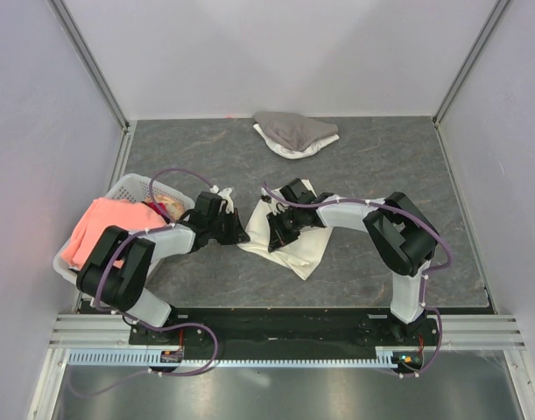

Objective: Fold the napkin, place the utensils inside, and roll it up
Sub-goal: Roll the napkin with the utensil

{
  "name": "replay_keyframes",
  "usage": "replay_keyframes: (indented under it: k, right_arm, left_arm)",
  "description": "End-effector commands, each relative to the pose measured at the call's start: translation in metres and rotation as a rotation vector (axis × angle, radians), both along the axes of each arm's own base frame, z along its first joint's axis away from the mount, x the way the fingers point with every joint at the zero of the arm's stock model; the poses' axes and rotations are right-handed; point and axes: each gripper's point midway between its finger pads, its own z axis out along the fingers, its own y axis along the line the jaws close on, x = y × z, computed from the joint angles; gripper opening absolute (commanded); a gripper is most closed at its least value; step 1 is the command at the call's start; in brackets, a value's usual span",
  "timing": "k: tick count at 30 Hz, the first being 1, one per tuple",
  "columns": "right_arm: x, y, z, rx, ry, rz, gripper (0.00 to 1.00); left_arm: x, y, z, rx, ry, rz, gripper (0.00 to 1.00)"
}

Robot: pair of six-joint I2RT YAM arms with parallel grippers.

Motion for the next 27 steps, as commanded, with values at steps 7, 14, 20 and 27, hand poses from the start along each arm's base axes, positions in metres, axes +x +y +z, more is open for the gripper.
replay_keyframes:
  k: [7, 14, 20, 27]
  right_arm:
    - [-0.011, -0.042, -0.007, -0.157, -0.064, -0.039, 0.35]
    - [-0.027, -0.053, 0.016, -0.213, -0.224, -0.028, 0.54]
    - [-0.030, -0.057, 0.024, -0.325, -0.389, -0.050, 0.56]
    - [-0.039, -0.072, 0.037, -0.428, -0.537, -0.118, 0.65]
  left_arm:
    - [-0.019, 0.004, -0.018, 0.042, 0.101, -0.032, 0.02]
    - [-0.025, 0.005, -0.019, 0.052, 0.152, -0.024, 0.02]
    - [-0.027, 0.007, -0.018, 0.068, 0.190, -0.008, 0.02]
    - [-0.028, 0.008, -0.015, 0.074, 0.194, -0.003, 0.02]
